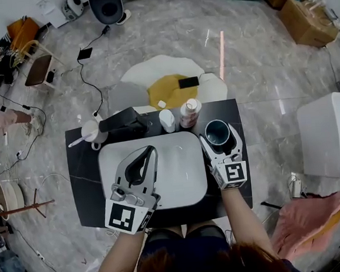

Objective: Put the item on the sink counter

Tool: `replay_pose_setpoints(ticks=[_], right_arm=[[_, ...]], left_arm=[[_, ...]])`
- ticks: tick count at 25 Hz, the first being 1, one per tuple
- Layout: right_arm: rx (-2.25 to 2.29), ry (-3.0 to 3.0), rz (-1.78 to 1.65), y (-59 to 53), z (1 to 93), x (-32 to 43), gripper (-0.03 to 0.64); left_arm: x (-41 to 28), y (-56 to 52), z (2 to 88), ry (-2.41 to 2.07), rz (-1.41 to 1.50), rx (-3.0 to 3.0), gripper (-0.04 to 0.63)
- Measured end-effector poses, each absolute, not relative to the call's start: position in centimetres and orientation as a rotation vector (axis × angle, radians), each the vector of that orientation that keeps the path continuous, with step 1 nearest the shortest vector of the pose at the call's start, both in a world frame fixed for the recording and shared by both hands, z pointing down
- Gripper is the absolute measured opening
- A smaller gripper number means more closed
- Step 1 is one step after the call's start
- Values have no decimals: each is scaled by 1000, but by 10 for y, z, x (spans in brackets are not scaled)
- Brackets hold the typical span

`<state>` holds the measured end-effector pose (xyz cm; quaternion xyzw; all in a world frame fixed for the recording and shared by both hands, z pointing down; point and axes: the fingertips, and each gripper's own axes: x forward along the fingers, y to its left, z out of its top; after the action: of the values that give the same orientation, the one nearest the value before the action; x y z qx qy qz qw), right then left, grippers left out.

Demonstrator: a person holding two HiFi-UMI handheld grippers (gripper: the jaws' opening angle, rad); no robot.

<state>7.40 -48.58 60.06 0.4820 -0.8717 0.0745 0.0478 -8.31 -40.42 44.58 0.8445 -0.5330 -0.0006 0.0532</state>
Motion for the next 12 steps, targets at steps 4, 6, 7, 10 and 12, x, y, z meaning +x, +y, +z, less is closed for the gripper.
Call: replay_pose_setpoints(ticks=[4,6,7,10,12], right_arm=[[1459,-2645,223,-481,601,73,437],[1467,-2657,240,-479,596,73,449],[1474,-2665,242,-479,592,74,451],[1507,-2697,225,-478,570,78,449],[1551,-2737,196,-475,548,86,439]], left_arm=[[-84,-408,447,-1621,28,2569,24],[-86,-407,446,-1622,31,2568,23],[-86,-407,445,-1623,29,2570,23],[-87,-406,437,-1636,0,2565,25],[-88,-404,431,-1645,-11,2568,23]])
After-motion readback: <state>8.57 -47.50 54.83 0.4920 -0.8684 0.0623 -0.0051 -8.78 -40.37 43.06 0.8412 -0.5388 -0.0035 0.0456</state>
